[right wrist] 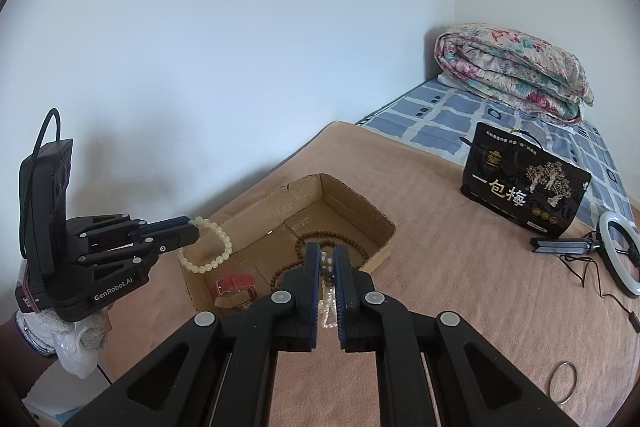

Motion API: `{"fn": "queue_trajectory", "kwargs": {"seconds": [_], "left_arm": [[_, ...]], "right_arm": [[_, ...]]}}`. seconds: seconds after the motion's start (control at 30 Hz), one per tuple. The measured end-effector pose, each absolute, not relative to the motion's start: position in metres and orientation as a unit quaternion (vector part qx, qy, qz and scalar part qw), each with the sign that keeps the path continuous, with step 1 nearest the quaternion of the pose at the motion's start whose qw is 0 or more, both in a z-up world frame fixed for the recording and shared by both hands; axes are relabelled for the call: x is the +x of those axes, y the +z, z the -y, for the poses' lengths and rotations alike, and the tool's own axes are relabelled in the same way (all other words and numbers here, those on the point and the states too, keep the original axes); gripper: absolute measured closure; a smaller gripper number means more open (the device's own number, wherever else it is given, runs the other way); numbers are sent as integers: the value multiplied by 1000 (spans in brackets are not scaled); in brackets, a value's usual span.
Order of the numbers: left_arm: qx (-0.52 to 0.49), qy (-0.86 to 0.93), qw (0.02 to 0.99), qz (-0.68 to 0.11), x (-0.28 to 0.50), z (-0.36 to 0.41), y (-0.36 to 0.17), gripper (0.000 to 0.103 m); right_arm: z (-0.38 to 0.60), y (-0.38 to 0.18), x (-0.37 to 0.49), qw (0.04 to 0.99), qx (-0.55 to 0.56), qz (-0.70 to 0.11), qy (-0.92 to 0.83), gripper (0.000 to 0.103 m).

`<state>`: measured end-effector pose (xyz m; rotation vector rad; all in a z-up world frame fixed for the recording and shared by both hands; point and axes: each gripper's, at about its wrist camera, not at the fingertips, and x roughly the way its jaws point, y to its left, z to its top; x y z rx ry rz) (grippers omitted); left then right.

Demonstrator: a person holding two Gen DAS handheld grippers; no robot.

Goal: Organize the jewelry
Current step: 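Lower the jade bracelet and pearl necklace into the box and open both tools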

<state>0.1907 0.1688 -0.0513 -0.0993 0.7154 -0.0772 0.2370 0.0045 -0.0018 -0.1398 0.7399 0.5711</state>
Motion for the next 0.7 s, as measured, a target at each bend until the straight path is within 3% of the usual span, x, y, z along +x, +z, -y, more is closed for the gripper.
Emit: {"fn": "queue_trajectory", "kwargs": {"seconds": [0.7], "left_arm": [[-60,-22,925,-375,225,-193,-88,98]], "right_arm": [[-53,-48,289,866,-63,-392,303,99]]}}
